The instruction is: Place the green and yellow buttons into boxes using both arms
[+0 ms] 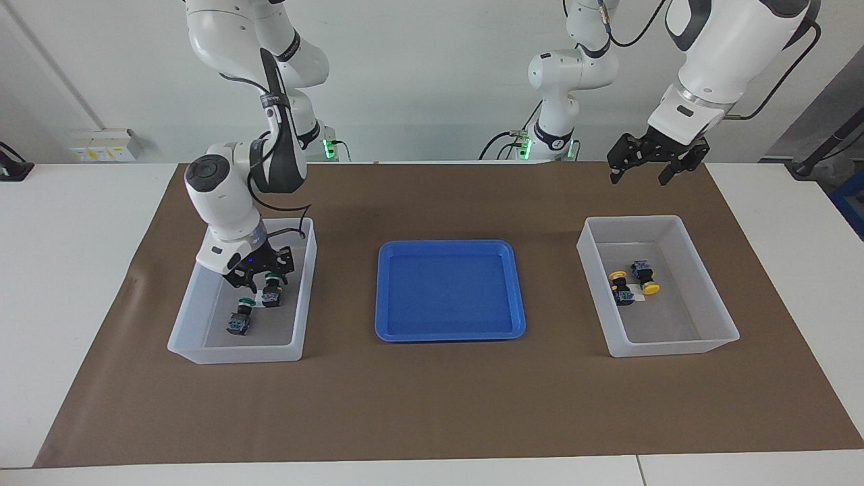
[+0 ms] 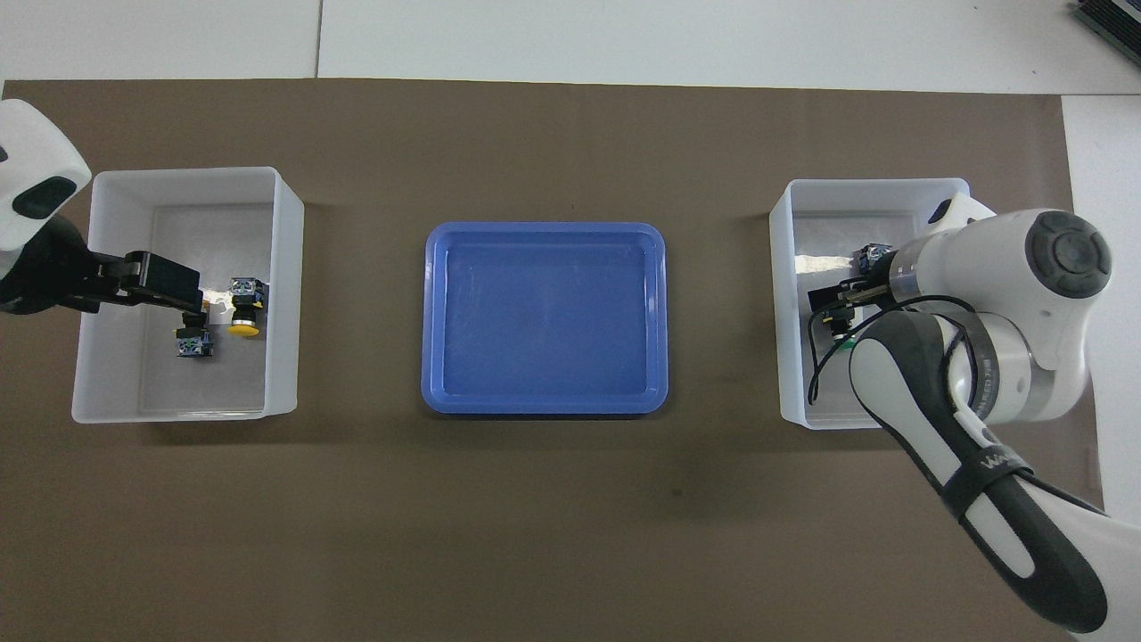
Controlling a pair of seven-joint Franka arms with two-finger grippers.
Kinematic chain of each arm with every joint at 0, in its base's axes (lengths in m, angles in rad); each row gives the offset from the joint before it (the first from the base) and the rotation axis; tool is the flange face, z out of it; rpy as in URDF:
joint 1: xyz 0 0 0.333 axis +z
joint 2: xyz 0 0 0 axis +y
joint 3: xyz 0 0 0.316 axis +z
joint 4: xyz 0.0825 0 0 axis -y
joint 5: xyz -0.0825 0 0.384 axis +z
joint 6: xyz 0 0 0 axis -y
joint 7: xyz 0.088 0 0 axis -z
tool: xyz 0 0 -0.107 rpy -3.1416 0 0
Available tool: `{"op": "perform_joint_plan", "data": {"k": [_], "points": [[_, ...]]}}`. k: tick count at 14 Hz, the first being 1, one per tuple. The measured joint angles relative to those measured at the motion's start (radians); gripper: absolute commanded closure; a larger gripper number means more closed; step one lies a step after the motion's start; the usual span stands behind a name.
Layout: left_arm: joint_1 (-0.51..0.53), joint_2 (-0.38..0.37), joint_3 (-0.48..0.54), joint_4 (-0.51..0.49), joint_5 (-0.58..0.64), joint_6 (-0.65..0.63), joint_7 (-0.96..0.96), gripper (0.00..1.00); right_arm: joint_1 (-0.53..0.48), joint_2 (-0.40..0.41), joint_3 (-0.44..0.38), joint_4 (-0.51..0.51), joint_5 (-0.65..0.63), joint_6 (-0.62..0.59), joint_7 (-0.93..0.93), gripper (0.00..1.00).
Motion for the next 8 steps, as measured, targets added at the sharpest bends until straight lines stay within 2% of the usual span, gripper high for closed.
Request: {"op": "perform_joint_plan", "data": {"k": [4, 8], "points": [[0.004, -0.023, 0.007, -0.103, 0.0, 0.122, -0.001, 0.0, 0.01, -0.055, 0.0, 0.151, -0.032, -0.17, 0.112, 0.0], [0.02, -0.035, 0.013, -0.134, 0.0, 0.145, -0.001, 0.0, 0.002, -0.091, -0.014, 0.298, -0.046, -0.391, 0.128, 0.0]]}}
